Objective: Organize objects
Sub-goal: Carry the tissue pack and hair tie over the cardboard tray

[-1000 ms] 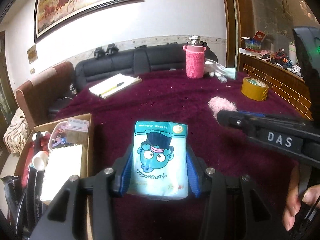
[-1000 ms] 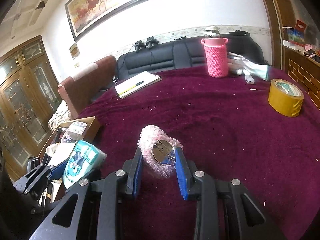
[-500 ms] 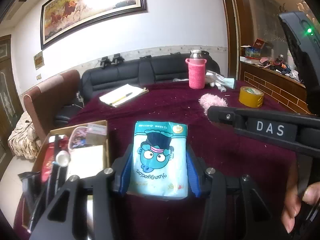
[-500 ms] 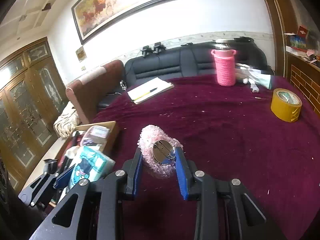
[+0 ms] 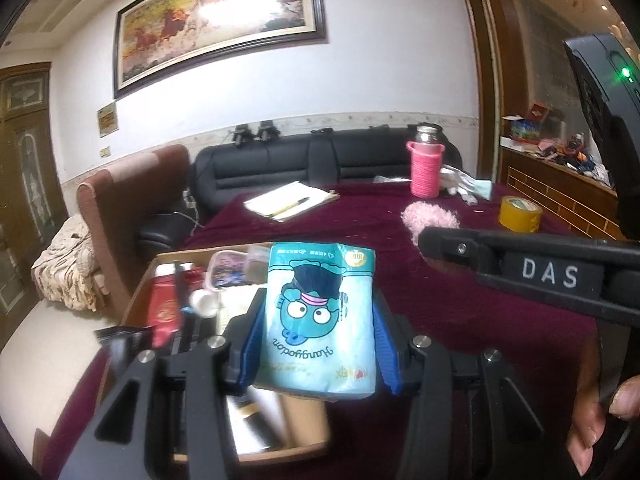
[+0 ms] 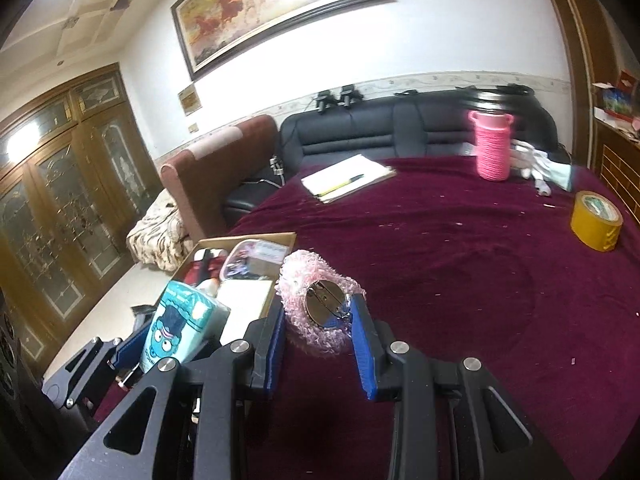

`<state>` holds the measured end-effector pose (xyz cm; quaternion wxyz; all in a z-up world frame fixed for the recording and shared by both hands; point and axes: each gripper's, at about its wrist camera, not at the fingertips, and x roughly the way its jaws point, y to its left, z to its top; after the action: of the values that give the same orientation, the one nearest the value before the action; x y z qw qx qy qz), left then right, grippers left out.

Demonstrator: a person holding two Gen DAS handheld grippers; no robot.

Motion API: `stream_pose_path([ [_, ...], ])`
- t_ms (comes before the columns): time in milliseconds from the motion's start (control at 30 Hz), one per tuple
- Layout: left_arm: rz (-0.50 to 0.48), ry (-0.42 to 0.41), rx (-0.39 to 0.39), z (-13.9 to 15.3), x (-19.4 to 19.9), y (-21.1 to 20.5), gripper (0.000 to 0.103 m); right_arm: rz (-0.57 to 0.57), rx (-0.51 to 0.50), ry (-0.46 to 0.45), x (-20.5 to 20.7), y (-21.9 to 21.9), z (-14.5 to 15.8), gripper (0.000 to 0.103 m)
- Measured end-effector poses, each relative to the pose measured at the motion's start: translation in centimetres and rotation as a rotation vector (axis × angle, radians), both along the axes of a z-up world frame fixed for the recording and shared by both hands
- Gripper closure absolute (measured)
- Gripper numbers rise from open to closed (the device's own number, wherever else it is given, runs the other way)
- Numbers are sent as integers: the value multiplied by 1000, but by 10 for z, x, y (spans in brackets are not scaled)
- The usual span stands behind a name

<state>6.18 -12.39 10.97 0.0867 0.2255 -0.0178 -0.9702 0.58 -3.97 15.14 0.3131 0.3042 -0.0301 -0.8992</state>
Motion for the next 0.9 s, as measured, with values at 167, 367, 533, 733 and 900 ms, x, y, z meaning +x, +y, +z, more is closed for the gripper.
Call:
stream_pose_path([
  [167,47,4,16,-1,14,-27,56,47,24,-2,11,-31,-4,69],
  [367,102,3,44,-3,27,-59,56,90,53,3,22,-59,-8,68],
  [533,134,1,64,-5,31,-78,56,116,73,0,25,-78,-10,68],
  [733,161,-10,81,-11,33,-95,56,141,88,-14,24,-96,-16,68],
  [900,175,-25,93,-17,32,-107,56,159,104,-28,22,-109,-22,68],
])
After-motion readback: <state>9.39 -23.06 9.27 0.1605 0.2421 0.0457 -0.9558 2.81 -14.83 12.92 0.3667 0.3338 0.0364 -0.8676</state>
